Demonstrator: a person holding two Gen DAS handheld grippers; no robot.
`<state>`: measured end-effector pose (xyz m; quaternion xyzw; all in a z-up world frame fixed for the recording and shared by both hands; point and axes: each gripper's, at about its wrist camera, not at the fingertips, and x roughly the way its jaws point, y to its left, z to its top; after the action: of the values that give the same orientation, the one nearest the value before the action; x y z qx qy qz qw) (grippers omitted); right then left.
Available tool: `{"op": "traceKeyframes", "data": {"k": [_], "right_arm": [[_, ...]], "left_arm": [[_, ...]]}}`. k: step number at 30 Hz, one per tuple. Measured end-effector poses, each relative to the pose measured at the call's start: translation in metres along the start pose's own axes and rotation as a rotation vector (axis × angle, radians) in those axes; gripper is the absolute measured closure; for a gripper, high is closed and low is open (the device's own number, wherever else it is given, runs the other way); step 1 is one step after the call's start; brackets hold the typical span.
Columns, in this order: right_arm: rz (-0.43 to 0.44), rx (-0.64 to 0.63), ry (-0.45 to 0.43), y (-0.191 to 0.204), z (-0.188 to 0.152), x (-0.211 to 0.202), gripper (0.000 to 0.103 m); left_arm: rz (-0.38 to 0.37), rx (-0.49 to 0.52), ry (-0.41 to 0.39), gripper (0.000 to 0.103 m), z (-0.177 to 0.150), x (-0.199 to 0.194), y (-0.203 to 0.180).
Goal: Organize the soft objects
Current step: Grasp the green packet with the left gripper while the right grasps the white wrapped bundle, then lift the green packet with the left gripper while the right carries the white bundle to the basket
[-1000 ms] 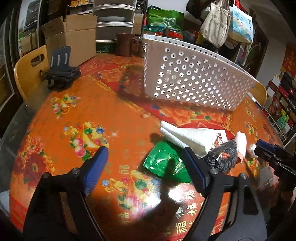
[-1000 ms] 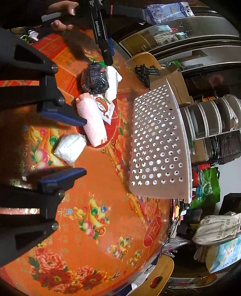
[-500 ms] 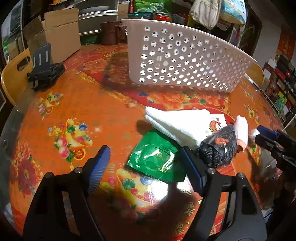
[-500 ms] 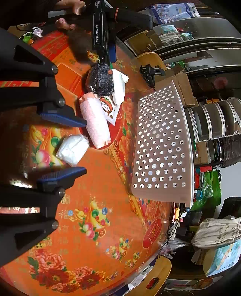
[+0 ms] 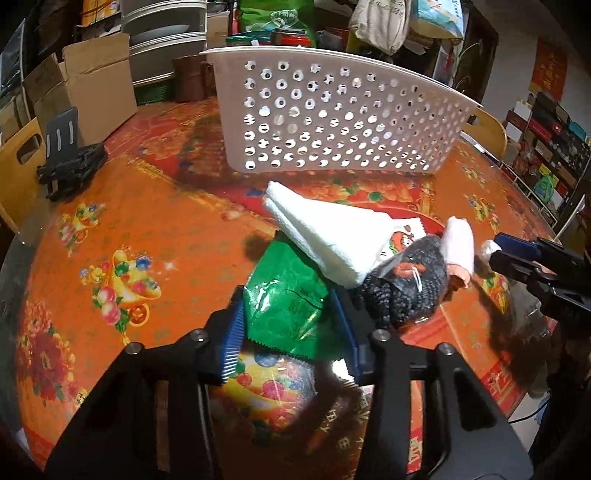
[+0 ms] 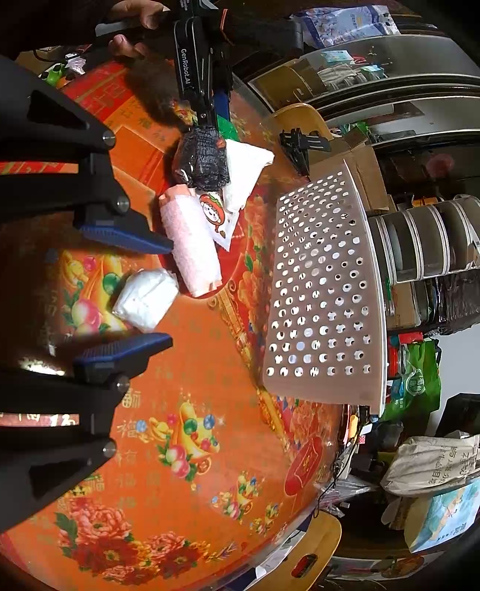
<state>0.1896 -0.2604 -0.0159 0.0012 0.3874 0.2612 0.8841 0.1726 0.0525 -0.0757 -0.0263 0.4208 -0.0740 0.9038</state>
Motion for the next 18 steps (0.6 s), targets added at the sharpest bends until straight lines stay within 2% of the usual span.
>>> {"op": "traceKeyframes", "data": {"k": [5,8,14,18], "right_arm": [[-0.005,-0.005,0.004,0.001,-0.001,0.0,0.059],[-0.009,-0.011,0.011,0.002,-0.001,0.002,0.068],[-0.012,-0.02,0.008,0.004,-0.001,0.001,0.069],[-0.01,-0.017,0.007,0.003,-0.001,0.001,0.069]], "left_arm": [[-0.001,-0.002,-0.043,0.074,-0.003,-0.007,0.001],[-0.006,-0.003,-0.066,0.08,-0.003,-0.012,0.003],[-0.019,-0.017,-0.106,0.084,-0.006,-0.022,0.006],[-0.035,-0.045,-0.163,0.089,-0.011,-0.034,0.012]]}}
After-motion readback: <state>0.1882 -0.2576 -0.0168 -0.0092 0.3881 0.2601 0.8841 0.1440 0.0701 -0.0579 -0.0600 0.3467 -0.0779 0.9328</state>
